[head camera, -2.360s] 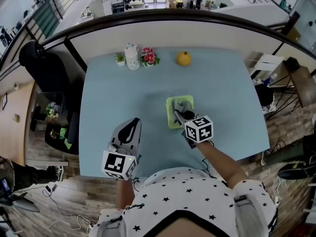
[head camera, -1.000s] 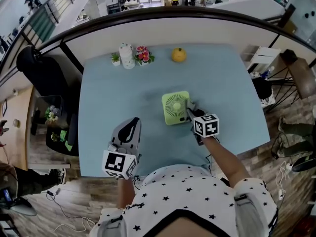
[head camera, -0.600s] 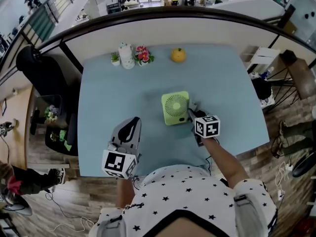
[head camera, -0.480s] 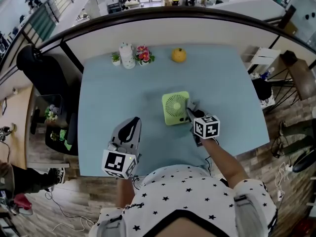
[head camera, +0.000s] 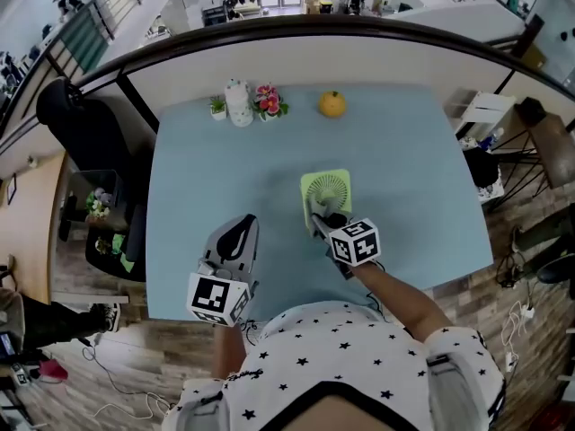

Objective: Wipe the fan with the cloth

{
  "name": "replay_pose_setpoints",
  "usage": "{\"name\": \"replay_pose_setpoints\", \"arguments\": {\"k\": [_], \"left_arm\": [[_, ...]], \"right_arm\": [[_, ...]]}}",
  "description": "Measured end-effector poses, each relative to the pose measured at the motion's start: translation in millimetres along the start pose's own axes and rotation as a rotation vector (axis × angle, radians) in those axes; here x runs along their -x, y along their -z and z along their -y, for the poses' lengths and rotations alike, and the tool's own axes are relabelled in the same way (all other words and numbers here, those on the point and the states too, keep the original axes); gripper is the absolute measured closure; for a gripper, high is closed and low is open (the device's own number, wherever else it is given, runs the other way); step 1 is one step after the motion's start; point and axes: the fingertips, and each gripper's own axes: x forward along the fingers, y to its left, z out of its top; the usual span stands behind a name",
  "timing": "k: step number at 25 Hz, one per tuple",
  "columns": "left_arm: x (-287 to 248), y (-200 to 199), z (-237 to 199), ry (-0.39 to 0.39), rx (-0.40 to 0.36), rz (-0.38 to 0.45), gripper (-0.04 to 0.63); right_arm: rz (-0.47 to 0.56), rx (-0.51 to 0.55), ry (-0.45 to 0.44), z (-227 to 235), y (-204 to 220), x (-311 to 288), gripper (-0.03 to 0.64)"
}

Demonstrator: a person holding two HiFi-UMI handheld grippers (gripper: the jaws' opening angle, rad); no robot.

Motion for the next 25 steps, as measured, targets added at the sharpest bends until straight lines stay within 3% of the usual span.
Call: {"name": "replay_pose_setpoints", "arguments": {"k": [7, 13, 25], "left_arm": [[1, 0, -1, -0.002, -0.005, 0.000, 0.561], [-2, 1, 3, 0.004, -0.008, -0.005, 0.561], [-10, 1, 14, 0.040, -0.011, -0.012, 0.561]], "right_arm": [[-0.085, 0.025, -0.028, -11, 32, -11, 0.565], [-0.085, 0.013, 0.001, 3, 33, -7, 0.565], [-0.022, -0.071, 0.150, 67, 26, 29, 0.563]]}}
